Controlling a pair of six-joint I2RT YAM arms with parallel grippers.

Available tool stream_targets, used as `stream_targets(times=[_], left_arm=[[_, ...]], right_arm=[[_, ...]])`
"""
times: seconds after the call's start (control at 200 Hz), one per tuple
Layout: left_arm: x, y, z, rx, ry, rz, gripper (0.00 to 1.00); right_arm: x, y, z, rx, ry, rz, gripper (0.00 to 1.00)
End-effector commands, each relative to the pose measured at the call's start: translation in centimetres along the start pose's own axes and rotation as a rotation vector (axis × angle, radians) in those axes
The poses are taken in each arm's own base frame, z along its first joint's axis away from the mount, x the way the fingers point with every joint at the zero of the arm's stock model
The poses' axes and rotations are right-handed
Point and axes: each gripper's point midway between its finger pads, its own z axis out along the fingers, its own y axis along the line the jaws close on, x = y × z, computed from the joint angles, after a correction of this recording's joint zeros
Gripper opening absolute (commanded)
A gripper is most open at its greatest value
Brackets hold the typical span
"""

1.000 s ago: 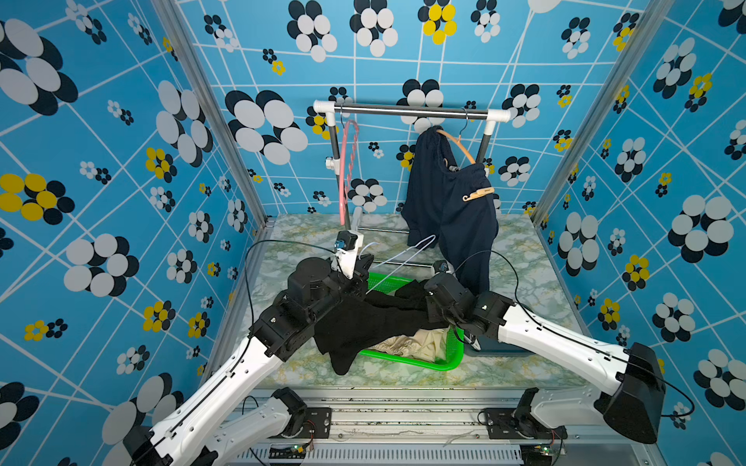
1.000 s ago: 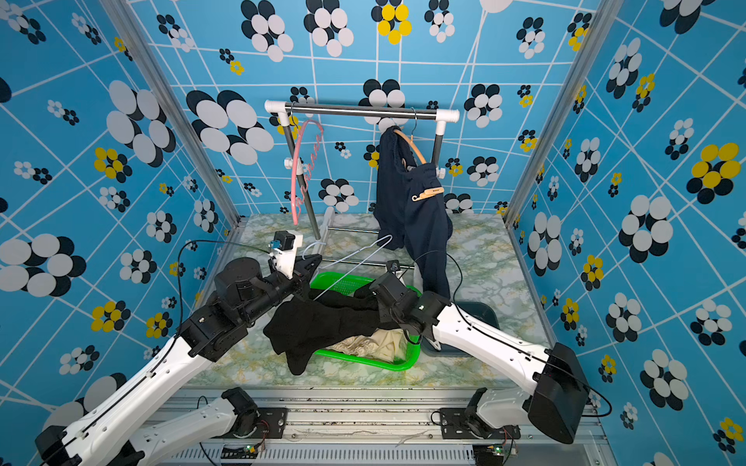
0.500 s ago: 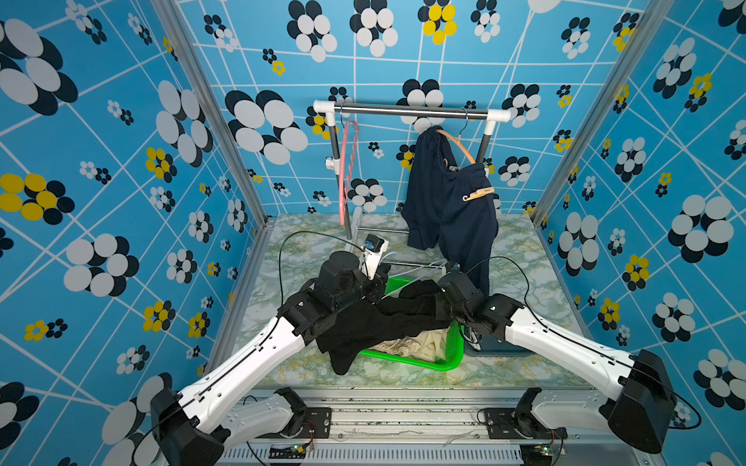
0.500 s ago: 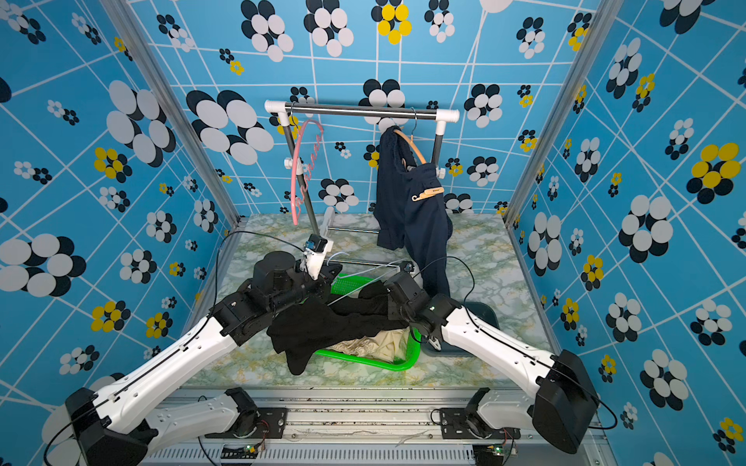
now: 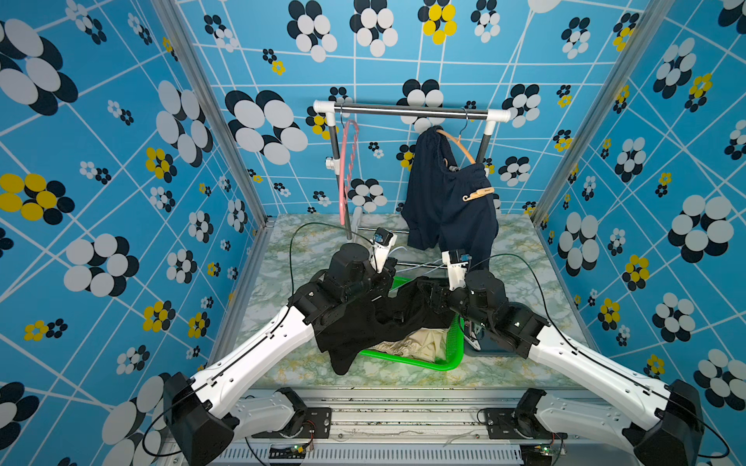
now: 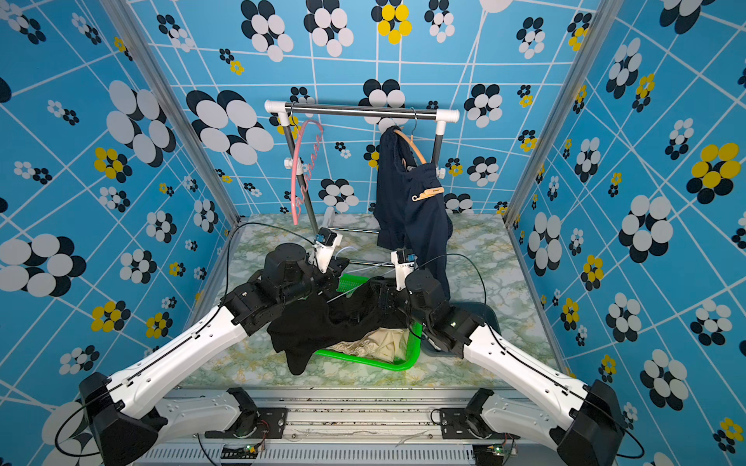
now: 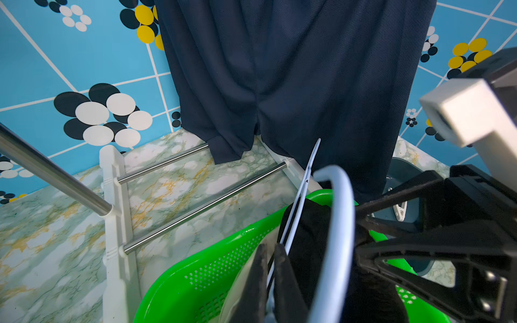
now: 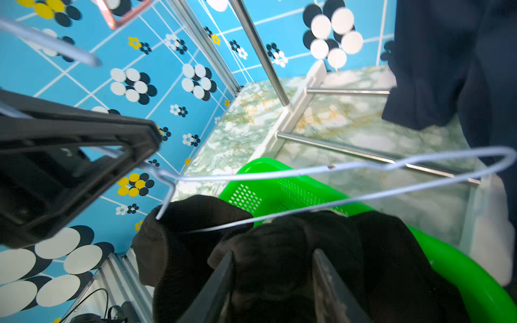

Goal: Remove the clothespins securing shorts to the hanger
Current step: Remove the shorts from the hanger.

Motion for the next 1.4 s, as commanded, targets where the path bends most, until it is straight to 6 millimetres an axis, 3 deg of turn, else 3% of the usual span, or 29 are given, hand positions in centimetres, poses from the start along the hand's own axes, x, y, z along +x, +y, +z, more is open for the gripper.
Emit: stream_targets(times=[0.0,0.09,0.2,0.46,0.675,1.055,1.255,1.394], left_arm=[[-1.2,-0.4,-0.3,0.008,-0.020,0.011,0.00],[-1.1,-0.4,-0.2,0.005,-0.016,0.016,0.00],[-1.1,-0.3,0.0,0.004,-0.016,0.023,0.00],[-0.1,-1.1,1.5,0.031,0.021,0.073,0.00],[1.0,-1.6,2.3,0.002,0.055,0.146,0.00],[1.1,-1.8,1.8,0.001,0.043,0.166,0.00],[0.2,-0.8,1.0,-0.056,0.040,0.118,0.00],[-0.6,-0.8,0.2,-0.054,0.035,0.105,0.00]], right_arm=[[-3.8,2.3,-1.0,-0.075,-0.094,-0.036,0.58],[-4.5,2.4,-1.4,-0.060,-0.087,-0.040,0.63],[-4.8,2.3,-1.8,-0.040,-0.085,-0.036,0.63],[-7.2,4.9,-3.4,-0.159,-0.131,0.016,0.54],[-7.6,6.5,-3.1,-0.230,-0.110,0.050,0.45],[-6.3,4.9,-2.2,-0.144,-0.058,0.043,0.45],[-3.8,2.3,-1.1,-0.036,-0.011,0.064,0.40],[-1.9,2.0,-0.2,-0.050,0.031,-0.029,0.38]])
